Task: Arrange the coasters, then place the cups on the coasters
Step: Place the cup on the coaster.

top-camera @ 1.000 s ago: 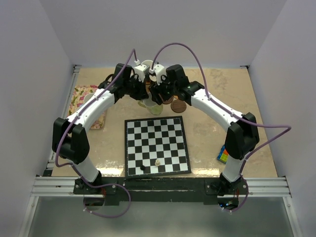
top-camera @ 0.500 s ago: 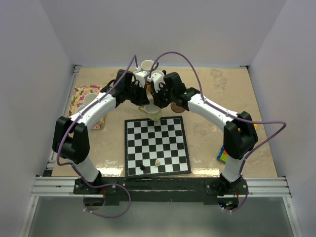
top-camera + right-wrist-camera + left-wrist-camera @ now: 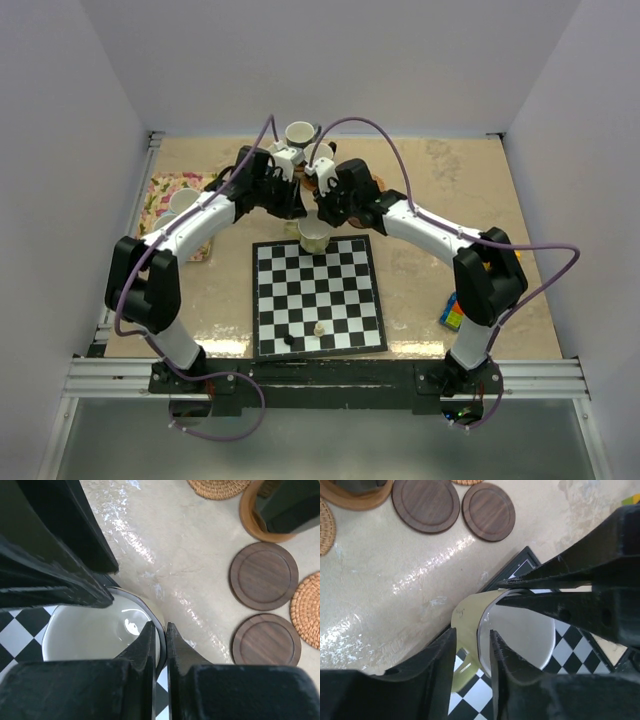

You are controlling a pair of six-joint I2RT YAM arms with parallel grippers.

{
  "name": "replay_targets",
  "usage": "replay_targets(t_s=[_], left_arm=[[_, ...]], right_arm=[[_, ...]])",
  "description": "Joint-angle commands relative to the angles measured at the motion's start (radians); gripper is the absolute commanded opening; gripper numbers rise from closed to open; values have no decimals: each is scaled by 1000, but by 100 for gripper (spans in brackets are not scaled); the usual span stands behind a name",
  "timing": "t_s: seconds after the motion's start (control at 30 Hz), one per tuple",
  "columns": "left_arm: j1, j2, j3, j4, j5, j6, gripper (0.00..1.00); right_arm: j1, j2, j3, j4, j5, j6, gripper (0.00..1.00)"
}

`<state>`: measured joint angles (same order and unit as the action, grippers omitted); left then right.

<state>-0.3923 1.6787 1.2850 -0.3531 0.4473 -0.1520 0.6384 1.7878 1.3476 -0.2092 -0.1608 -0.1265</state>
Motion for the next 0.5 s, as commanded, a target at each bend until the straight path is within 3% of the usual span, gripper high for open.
replay_targets(t_s=[0.0, 0.17, 0.47], left_arm=[[12, -96, 8, 111, 22, -27, 44], [26, -145, -10, 180, -42, -78, 61], [115, -266, -87, 250, -208, -158, 67]], right_arm=[[-16, -100, -47, 83, 55, 40, 0], [-20, -139, -65, 129, 102, 88, 0], [-29, -101, -24, 227, 193, 182, 0]])
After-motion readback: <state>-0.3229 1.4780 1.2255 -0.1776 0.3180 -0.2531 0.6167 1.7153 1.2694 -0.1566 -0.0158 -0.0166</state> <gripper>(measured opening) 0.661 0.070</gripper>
